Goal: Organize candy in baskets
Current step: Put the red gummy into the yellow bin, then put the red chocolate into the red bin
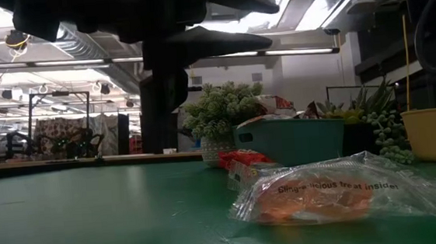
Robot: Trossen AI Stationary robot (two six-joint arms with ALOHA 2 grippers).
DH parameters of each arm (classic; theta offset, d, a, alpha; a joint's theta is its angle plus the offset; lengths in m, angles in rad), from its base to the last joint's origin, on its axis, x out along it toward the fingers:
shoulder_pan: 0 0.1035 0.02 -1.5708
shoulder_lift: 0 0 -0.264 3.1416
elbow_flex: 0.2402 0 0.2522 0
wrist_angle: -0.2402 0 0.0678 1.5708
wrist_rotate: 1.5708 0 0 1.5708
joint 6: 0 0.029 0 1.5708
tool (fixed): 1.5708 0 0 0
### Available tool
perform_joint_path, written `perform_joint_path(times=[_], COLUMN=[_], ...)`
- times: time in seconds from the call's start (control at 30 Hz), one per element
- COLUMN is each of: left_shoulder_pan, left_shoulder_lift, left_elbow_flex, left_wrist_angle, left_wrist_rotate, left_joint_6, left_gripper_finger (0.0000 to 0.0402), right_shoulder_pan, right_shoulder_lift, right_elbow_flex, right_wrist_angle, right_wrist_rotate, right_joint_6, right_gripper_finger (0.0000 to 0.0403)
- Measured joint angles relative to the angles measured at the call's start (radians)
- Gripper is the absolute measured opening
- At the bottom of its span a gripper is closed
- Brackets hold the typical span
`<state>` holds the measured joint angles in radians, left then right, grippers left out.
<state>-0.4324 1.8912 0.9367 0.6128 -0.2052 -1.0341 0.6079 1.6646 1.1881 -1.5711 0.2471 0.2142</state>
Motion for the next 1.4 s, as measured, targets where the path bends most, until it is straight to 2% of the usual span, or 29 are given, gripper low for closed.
perform_joint_path(times=[0.13,0.27,0.4,0.5,0.67,0.77,0.93,1.1,1.4], left_shoulder_pan=[0.0,0.0,0.0,0.0,-0.001,-0.001,-0.001,-0.001,-0.001], left_shoulder_lift=[0.0,0.0,0.0,0.0,0.0,0.0,0.0,0.0,0.0], left_elbow_flex=[0.0,0.0,0.0,0.0,0.0,0.0,0.0,0.0,0.0], left_wrist_angle=[0.001,0.012,0.011,0.011,0.009,0.009,0.008,0.008,0.007], left_wrist_rotate=[-0.012,-0.015,-0.023,-0.03,-0.047,-0.047,-0.046,-0.047,-0.048], left_joint_6=[0.048,0.132,0.204,0.223,0.226,0.226,0.226,0.226,0.226], left_gripper_finger=[0.0089,0.0089,0.0089,0.0089,0.0089,0.0089,0.0089,0.0089,0.0089], right_shoulder_pan=[0.0,0.0,0.0,0.0,0.002,0.02,0.067,0.095,0.085], right_shoulder_lift=[0.0,0.0,0.0,0.0,-0.002,-0.001,0.016,0.052,0.15], right_elbow_flex=[0.0,0.026,0.115,0.2,0.272,0.259,0.197,0.14,0.1], right_wrist_angle=[0.0,0.0,0.0,0.013,0.216,0.375,0.541,0.596,0.654], right_wrist_rotate=[0.016,0.017,-0.001,-0.06,-0.186,-0.214,-0.214,-0.208,-0.169], right_joint_6=[-0.011,-0.014,-0.011,0.001,0.036,-0.003,-0.197,-0.297,-0.349], right_gripper_finger=[0.0121,0.015,0.016,0.0161,0.0161,0.0161,0.0161,0.0161,0.0161])
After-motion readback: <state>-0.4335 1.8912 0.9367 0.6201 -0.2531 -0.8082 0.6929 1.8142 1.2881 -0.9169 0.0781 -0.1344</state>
